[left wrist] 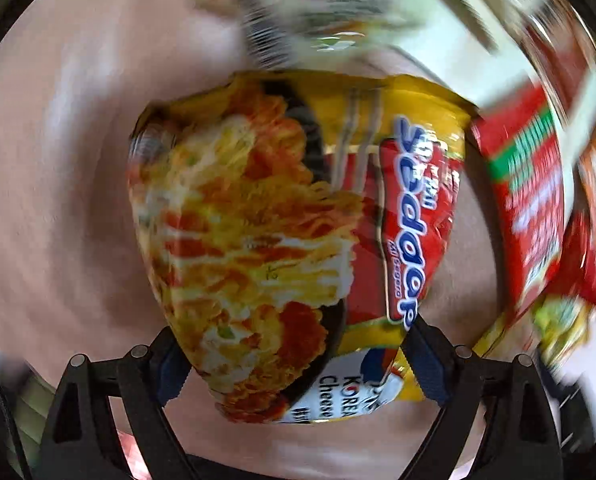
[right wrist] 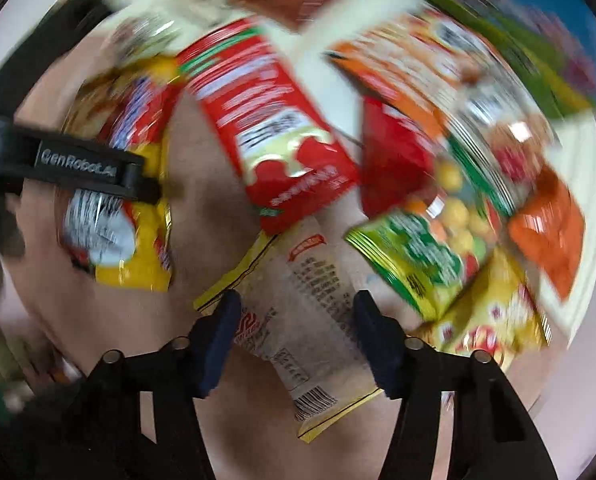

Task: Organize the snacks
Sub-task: 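Grasp the yellow noodle pack with the left tool while the right grasps the clear bread bag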

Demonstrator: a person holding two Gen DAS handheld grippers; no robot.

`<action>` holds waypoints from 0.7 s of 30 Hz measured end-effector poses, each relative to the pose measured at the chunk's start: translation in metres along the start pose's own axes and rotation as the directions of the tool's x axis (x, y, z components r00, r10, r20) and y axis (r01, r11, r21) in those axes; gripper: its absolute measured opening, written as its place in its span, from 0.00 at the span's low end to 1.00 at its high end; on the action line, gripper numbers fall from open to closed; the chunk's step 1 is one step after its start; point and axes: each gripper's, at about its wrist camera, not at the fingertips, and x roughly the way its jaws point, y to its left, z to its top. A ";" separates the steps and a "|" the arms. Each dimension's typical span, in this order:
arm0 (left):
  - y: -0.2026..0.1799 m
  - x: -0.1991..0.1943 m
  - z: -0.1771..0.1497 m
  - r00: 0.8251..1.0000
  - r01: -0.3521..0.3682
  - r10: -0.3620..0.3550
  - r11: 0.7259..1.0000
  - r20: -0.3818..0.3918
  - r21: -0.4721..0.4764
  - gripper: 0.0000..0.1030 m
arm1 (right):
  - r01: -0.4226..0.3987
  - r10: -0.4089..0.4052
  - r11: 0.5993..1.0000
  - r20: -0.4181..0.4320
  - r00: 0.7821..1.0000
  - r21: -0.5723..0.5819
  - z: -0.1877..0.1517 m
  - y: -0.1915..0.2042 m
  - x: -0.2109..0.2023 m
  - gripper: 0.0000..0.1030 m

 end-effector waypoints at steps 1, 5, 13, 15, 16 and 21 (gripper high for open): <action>-0.001 -0.003 0.001 1.000 -0.006 0.006 1.000 0.021 0.017 0.87 | -0.015 0.016 0.998 -0.008 1.000 0.068 0.000 -0.005 -0.001 0.53; -0.020 -0.018 -0.013 0.990 -0.113 0.086 0.958 0.112 0.265 0.81 | -0.156 0.178 0.889 -0.011 0.984 0.431 -0.011 -0.036 -0.003 0.50; -0.005 -0.026 -0.022 0.966 -0.258 0.195 0.745 0.170 0.615 0.81 | -0.335 0.395 0.724 0.035 0.918 0.604 -0.009 -0.017 0.008 0.69; -0.018 -0.013 0.007 0.979 -0.206 0.166 0.782 0.121 0.589 0.82 | -0.301 0.343 0.781 0.028 0.939 0.547 0.001 -0.005 0.002 0.69; -0.014 -0.011 0.034 0.984 -0.179 0.146 0.800 0.104 0.572 0.83 | -0.279 0.309 0.817 0.024 0.951 0.505 0.007 0.002 -0.002 0.69; 0.008 0.000 0.073 0.987 -0.158 0.122 0.841 0.103 0.518 0.85 | -0.096 0.114 0.956 -0.049 0.992 0.276 0.020 0.057 -0.011 0.68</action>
